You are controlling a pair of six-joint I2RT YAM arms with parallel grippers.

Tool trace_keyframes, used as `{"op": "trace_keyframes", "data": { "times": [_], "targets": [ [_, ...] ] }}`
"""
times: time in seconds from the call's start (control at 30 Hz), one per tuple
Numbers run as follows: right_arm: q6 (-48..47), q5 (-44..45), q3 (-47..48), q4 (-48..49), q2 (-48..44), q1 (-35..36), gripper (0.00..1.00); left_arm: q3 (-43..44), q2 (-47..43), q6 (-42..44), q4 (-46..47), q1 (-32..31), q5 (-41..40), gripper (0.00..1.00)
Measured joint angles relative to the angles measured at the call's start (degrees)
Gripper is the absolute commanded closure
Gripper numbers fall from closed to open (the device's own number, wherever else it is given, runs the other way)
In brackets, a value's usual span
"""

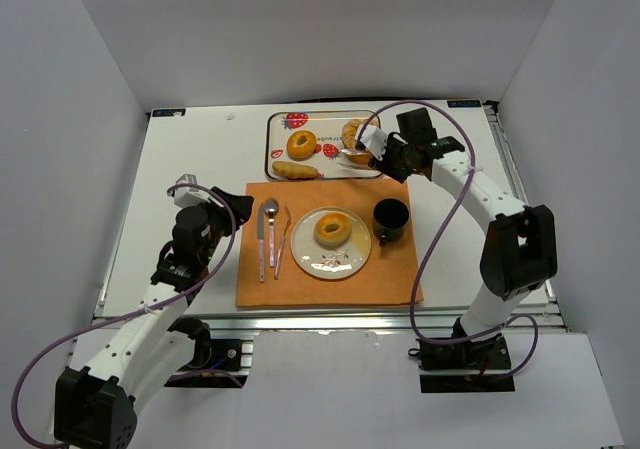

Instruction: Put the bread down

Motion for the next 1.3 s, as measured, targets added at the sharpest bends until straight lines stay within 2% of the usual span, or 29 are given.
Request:
{"op": "trace_keyframes", "data": {
  "times": [0.4, 0.6, 1.3],
  "targets": [
    [-3.04, 4.37, 1.51, 4.87, 1.44, 0.04, 0.53, 0.00, -0.52, -0.04, 0.15, 0.00, 0.00, 0.35],
    [-3.98, 6.03, 1.36, 7.19, 0.72, 0.02, 0.49, 0.00, 0.55, -0.04, 1.07, 0.00, 0.04, 0.35],
    [-4.26, 11.41, 1.38, 7.23, 6.25, -0.09, 0.48, 0.00, 1.46, -0.02, 1.55, 0.00, 0.04, 0.35]
  ]
}}
